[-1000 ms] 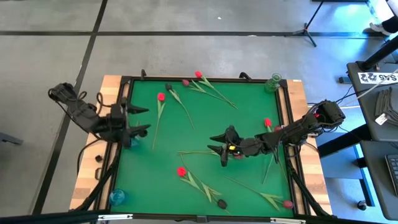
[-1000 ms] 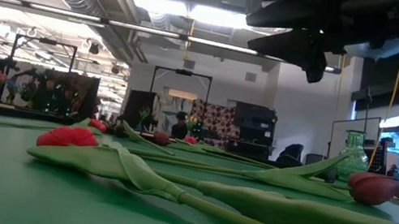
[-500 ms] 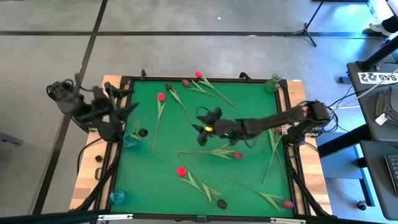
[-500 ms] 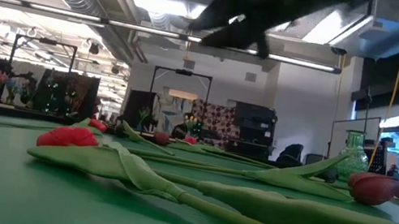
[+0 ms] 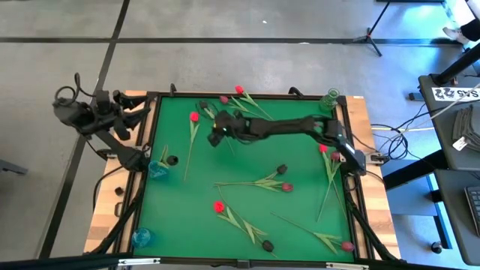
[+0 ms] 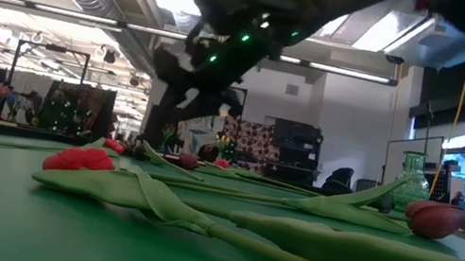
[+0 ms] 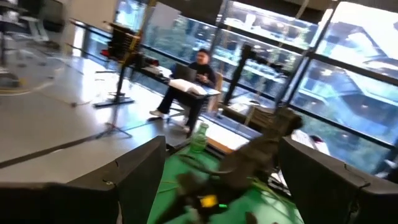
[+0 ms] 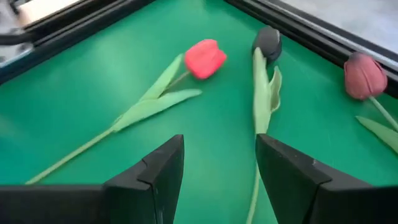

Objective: Sort flowers into vase by color
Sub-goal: Put the black tulip into the the top blue vase

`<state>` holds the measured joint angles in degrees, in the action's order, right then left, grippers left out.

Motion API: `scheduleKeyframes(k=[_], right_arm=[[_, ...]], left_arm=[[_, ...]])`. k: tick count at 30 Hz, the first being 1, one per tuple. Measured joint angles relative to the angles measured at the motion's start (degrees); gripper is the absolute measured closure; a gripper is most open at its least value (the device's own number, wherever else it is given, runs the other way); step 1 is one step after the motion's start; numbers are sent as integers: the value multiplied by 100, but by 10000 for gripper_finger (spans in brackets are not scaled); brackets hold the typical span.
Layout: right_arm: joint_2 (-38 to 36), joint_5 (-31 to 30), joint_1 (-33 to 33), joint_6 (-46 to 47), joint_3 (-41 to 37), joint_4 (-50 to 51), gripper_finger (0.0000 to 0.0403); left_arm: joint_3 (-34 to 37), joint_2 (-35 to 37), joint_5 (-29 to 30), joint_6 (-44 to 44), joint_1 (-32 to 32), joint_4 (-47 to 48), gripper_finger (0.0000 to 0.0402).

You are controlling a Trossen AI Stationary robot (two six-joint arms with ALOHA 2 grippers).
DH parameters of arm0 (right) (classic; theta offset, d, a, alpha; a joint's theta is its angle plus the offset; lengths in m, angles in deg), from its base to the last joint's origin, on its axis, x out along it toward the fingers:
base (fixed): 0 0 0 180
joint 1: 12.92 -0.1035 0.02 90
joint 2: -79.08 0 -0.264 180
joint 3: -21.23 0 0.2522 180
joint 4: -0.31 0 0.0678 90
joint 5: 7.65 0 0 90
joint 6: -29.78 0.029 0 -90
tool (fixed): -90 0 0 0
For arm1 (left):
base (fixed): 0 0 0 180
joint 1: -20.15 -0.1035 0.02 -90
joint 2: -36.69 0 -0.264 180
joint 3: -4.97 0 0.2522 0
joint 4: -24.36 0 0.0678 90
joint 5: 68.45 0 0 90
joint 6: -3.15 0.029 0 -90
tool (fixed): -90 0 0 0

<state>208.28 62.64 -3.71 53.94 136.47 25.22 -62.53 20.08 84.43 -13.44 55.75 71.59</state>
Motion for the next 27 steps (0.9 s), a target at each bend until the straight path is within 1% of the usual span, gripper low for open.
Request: scheduleKeyframes(k=[3, 6, 8, 12, 15, 20, 24, 27], right_arm=[[408, 7, 234, 112, 478, 223, 205], [748, 236, 386, 107, 752, 118, 205], [943, 330, 428, 48, 885, -139, 205], [1268, -20, 380, -253, 1124, -14, 205], [1290, -173, 275, -336, 1165, 248, 205], [1259, -533, 79, -70, 1178, 1042, 205], [1296, -351, 47, 559, 1193, 1665, 205], [1301, -235, 37, 732, 1213, 1939, 210]], left_arm=[[46, 7, -51, 50, 0, -2, 97], [167, 7, -48, 20, 1, -12, 97], [257, -5, -4, -44, 2, -36, 97], [388, -46, 219, -157, 1, -194, 97], [473, -63, 233, -280, 2, -317, 97], [558, -64, 216, -390, 2, -345, 97], [558, -63, 100, -584, 0, -347, 97], [558, -69, -96, -640, 2, -342, 97]])
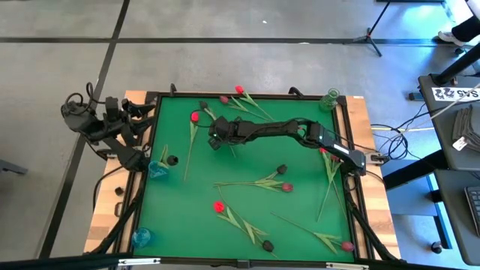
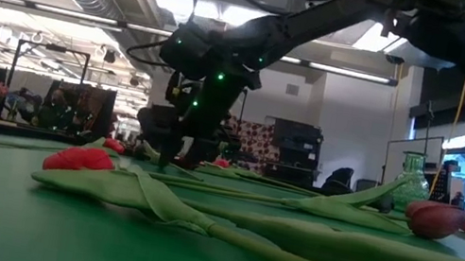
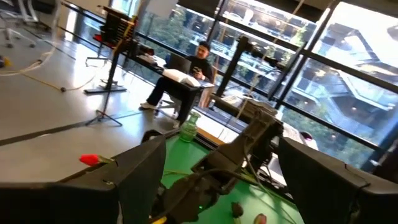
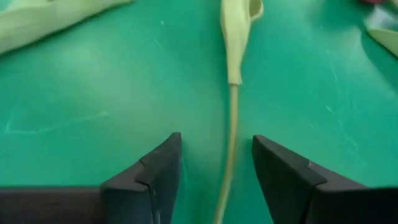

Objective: Sort flowers into vase by color
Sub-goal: Put the black tulip into the the top blue vase

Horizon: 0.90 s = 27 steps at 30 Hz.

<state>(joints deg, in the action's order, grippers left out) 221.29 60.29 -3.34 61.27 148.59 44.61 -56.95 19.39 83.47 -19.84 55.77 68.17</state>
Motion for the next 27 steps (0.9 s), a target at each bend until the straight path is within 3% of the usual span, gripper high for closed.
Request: scheduleKeyframes(k=[4, 10, 19, 27], right_arm=[[-2, 167, -122, -1, -6, 148, 255], [5, 257, -336, -62, 25, 267, 384], [-472, 352, -971, -182, -28, 322, 396], [-1151, -354, -1196, -320, -15, 508, 397]], left_arm=[[0, -24, -57, -75, 0, 38, 97], [0, -22, -147, -57, -1, 33, 97], [0, -20, -128, 360, -1, 31, 97], [0, -20, -147, 370, -1, 47, 97]])
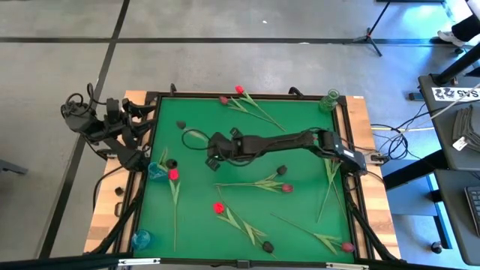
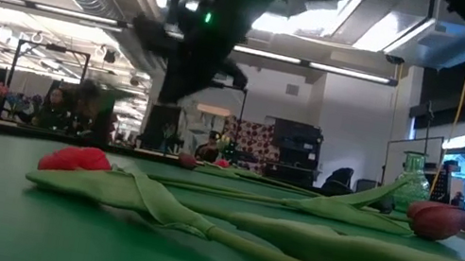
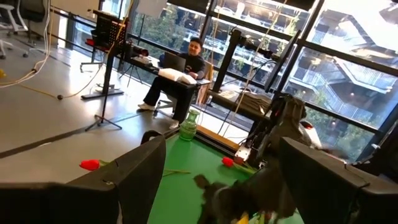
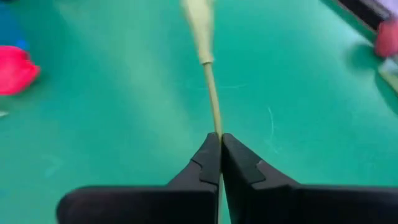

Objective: Sort flowers into vase by color
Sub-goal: Put the black tulip into the the top blue vase

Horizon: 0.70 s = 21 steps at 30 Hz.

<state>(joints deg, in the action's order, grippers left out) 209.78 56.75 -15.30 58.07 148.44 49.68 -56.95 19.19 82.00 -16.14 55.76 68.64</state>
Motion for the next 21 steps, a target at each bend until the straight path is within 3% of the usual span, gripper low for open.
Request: scheduleKeyframes(k=[14, 17, 21], right_arm=[[-1396, -1015, -393, -1050, 11, -360, 401], [-1549, -1298, -490, -1479, 11, -881, 401], [-1623, -1232, -532, -2391, 13, -2210, 401]], left_arm=[[1, 2, -844, 464, 0, 353, 97], [174, 4, -1198, 826, -1, 23, 97], [744, 0, -1210, 1545, -1, -900, 97]])
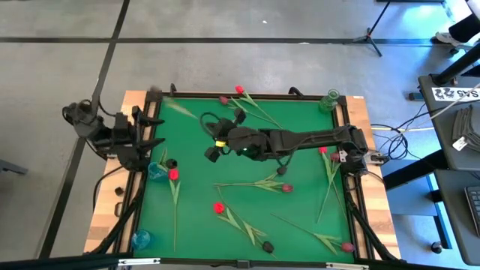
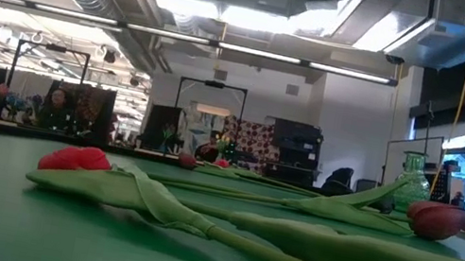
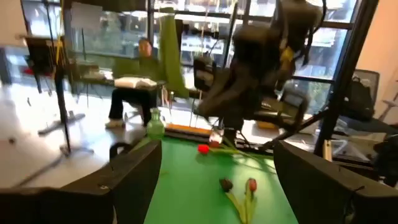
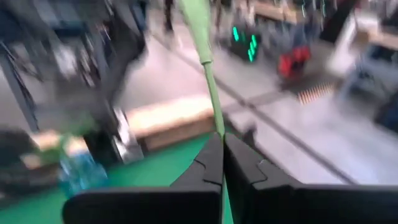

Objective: Sort flowers into vase by color
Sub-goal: Put the black tulip into the the top blue vase

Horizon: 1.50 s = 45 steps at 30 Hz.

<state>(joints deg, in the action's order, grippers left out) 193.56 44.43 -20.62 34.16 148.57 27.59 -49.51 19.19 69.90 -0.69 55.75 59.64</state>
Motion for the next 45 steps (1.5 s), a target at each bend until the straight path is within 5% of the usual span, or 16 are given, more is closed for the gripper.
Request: scheduleKeyframes(k=[5, 9, 18, 29, 38, 45], right_arm=[[173, 1071, 93, -891, 4, -1135, 402], [400, 2113, 246, -1081, 0, -1788, 402], [812, 3610, 535, -564, 0, -2772, 402], [852, 4060, 586, -3, 0, -2834, 402], [852, 3852, 590, -40, 0, -2813, 396], [852, 3747, 586, -283, 0, -2575, 281]], left_arm=[[735, -15, -51, 1085, 0, -2114, 97], [1020, -11, -702, 1689, -2, -3476, 100], [1219, -236, -1204, 1797, -226, -3979, 129], [1221, -619, -1316, 1621, -878, -4273, 192], [1221, -612, -1064, 1146, -938, -4319, 366], [873, -616, -717, 1215, -933, -3543, 396]])
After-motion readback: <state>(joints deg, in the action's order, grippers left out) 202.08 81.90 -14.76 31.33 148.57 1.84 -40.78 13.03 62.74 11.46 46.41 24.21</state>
